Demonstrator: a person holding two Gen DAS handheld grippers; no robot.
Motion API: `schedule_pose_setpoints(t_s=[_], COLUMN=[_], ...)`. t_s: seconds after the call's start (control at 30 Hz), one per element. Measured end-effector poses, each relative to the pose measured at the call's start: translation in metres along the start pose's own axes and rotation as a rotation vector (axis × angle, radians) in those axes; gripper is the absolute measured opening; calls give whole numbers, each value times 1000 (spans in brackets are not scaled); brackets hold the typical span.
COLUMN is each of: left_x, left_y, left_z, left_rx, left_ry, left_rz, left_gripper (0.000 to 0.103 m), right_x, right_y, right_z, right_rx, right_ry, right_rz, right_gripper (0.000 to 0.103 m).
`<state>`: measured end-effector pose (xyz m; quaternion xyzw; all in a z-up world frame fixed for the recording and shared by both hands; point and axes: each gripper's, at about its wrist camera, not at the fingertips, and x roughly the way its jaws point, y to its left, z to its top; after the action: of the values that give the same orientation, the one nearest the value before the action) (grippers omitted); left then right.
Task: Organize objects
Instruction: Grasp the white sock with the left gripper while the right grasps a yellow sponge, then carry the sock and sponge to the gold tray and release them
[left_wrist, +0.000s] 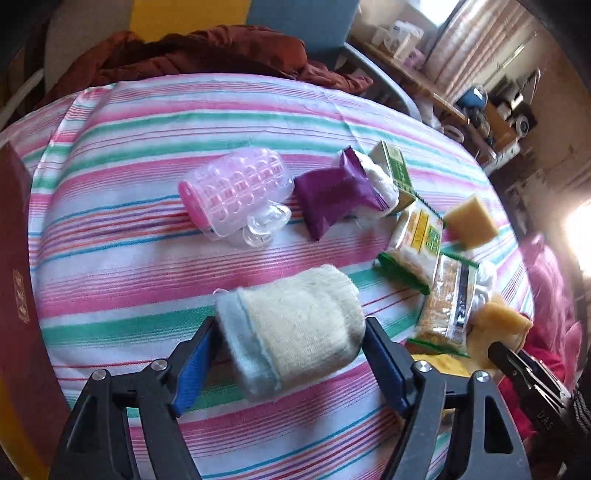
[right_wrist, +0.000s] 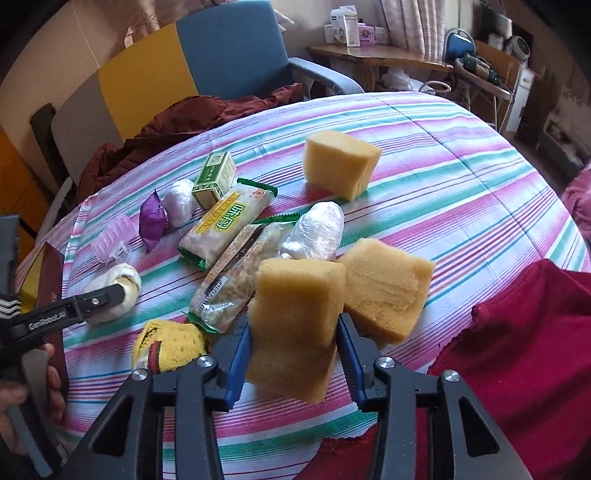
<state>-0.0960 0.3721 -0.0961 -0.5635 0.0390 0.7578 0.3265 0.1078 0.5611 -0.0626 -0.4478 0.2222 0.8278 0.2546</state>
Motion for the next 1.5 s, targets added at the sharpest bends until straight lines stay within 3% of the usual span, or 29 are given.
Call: schedule_pose_setpoints(t_s=[0.27,0.6,0.83,1.0,1.2,1.33,1.5], left_x=[-27,-114,-171,-203,-229,-235,-236], left_y=[2,16,65,115,182,215,242], left_z=[-23,-62,-84,-106,-135,-152,-164], left_rx=[66,149,78,-24,-179,-254,-344], left_ry=[-54,-193,-285,-333,-363,-362,-353], left_rz=[-22,-7,35,98,194,244,280], left_gripper=[70,70,70,70,70,71,75], right_x=[-27,-58,-74,-90,-91,-84,-65], right_y=[-2,17,40,87,172,243,312], right_z=[2,1,-1,-3,-12,-28,-52], right_rx=[11,-45,-80,-162,-314,-447,-575], right_ry=[-107,-240,-255,-268,-225,-157,-62], right_rz=[49,125,176,274,427,518,557], right_gripper=[43,43,43,43,44,44,44])
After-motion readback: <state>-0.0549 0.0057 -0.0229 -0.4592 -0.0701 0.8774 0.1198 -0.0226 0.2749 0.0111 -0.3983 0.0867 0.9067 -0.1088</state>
